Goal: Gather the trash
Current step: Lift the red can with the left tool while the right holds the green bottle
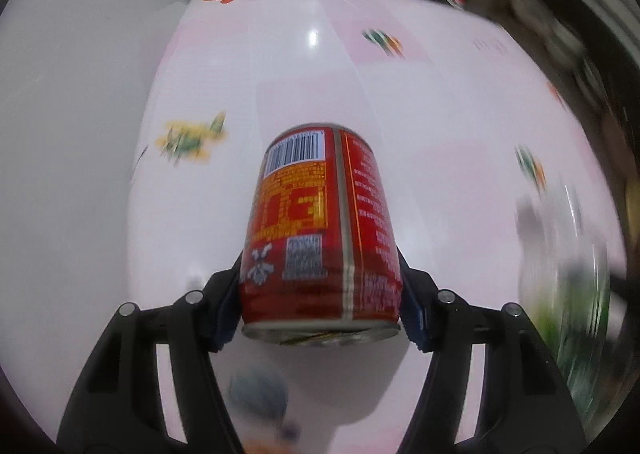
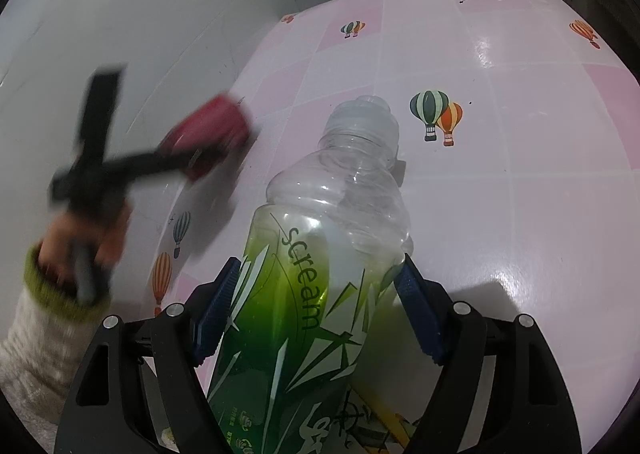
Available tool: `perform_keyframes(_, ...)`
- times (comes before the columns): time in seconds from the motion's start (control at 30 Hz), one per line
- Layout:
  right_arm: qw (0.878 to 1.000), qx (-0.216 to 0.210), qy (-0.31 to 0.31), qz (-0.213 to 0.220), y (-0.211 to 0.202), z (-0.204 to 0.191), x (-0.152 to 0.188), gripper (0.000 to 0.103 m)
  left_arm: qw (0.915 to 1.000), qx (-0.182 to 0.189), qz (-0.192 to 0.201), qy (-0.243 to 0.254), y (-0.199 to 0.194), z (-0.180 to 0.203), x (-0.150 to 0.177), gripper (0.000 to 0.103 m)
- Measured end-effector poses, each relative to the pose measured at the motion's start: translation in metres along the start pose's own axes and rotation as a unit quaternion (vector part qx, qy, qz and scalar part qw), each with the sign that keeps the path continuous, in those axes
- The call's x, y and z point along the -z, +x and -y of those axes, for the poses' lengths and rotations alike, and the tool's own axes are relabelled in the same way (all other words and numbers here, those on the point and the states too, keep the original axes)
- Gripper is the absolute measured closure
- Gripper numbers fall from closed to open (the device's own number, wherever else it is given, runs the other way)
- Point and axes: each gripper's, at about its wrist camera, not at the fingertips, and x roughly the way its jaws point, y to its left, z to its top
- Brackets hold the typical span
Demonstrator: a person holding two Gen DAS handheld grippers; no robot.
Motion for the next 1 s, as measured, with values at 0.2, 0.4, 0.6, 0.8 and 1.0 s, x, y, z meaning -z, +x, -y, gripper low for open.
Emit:
perform_keyframes(0.2,1.000,0.001,-0.001,0.000,-0.001,0.000,-0.001,0.029,0.9928,-0.063,-0.002,0.102,-0.044,0.026,0.070,0.041)
perform_keyframes(0.4,1.000,-0.003,0.001,0.005,-0.003,0.001,0.001,0.029,0.9799,-0.099,0.001,0.173,-0.069,0.058,0.092,0.041)
perform_keyframes(0.6,1.000,0.000,-0.001,0.003,-0.004,0.001,0.001,0.029,0.9737,-0.087,-0.036,0.207,-0.064,0.076,0.097,0.041)
perform_keyframes(0.8,1.000,-0.006,-0.002,0.006,-0.003,0.002,0.000,0.029,0.9512,-0.098,-0.076,0.283,-0.065,0.103,0.106,0.040)
perform_keyframes(1.0,1.000,-0.009,-0.003,0.009,-0.005,0.005,0.001,0.028,0.9436,-0.097,-0.094,0.302,-0.061,0.115,0.088,0.040)
